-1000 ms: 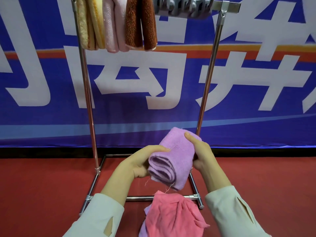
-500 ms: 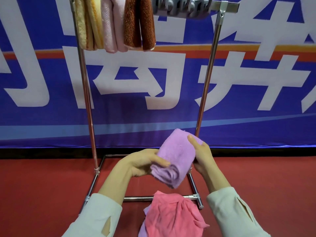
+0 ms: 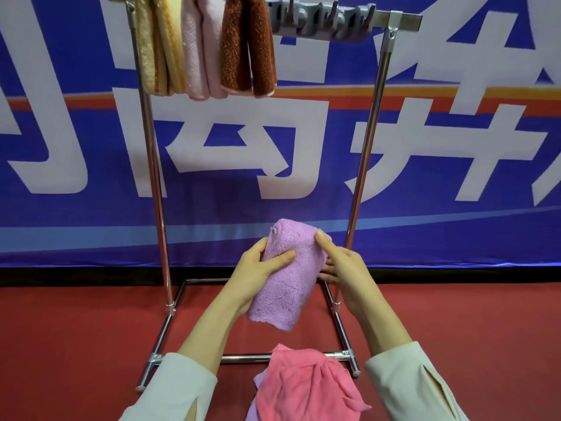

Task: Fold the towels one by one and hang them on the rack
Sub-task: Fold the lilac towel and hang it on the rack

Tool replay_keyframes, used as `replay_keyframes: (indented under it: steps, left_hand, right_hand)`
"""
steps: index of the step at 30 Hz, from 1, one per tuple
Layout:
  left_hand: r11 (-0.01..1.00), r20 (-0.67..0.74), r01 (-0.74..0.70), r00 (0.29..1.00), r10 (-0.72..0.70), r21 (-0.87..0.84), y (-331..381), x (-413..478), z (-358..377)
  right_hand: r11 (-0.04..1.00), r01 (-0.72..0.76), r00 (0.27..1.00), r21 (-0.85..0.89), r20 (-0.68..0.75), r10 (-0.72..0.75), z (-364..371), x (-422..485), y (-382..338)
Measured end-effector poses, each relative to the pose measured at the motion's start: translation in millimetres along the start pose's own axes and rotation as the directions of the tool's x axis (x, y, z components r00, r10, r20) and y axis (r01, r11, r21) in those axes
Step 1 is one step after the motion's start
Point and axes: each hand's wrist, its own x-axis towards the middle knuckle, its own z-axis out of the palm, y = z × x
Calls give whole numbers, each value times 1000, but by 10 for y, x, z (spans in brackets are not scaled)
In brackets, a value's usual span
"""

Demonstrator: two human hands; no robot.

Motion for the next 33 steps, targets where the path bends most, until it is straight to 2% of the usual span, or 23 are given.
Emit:
replay_keyframes:
  steps: [3, 7, 9, 11, 14, 16, 19, 21, 24, 27, 30, 33]
  left_hand:
    - [1000, 26, 12, 1000, -12, 10, -26, 21, -38]
    - [996, 63, 45, 997, -50, 77, -64, 17, -53]
    - [985, 24, 75, 997, -79, 153, -112, 48, -51]
    - [962, -33, 184, 983, -181, 204, -106, 51, -40]
    - [928, 57, 356, 930, -363, 110, -52, 12, -28]
    - [953, 73, 303, 950, -303, 10, -28, 11, -15]
    - [990, -27, 136, 990, -137, -18, -19, 32, 7]
    - [993, -39, 108, 993, -110, -48, -2, 34, 11]
    - [975, -5, 109, 994, -112, -196, 43, 17, 30]
    - [931, -105, 103, 983, -148, -351, 86, 33, 10]
    - [950, -191, 82, 971, -144, -300, 96, 53, -30]
    - [988, -178, 57, 981, -83, -146, 88, 37, -63]
  right_hand:
    - [980, -114, 986, 165, 141, 91, -6, -13, -21]
    - [936, -233, 944, 263, 294, 152, 7, -33, -40]
    - [911, -277, 919, 306, 362, 158, 31, -65, -45]
    - [895, -284, 911, 345, 389, 138, 54, -88, -52]
    - [909, -201, 924, 365, 379, 52, 44, -103, -63]
    - [924, -149, 924, 352, 383, 2, 33, -113, -57]
    - [933, -125, 911, 338, 411, -27, 43, -122, -42]
    - [949, -98, 908, 298, 418, -38, 66, -121, -26]
    - [975, -48, 919, 216, 392, -42, 97, -108, 23]
    - [994, 17, 927, 110, 372, -57, 124, -105, 71]
    - [988, 99, 929, -119, 367, -49, 98, -115, 65]
    - [875, 141, 944, -463, 331, 22, -6, -138, -37]
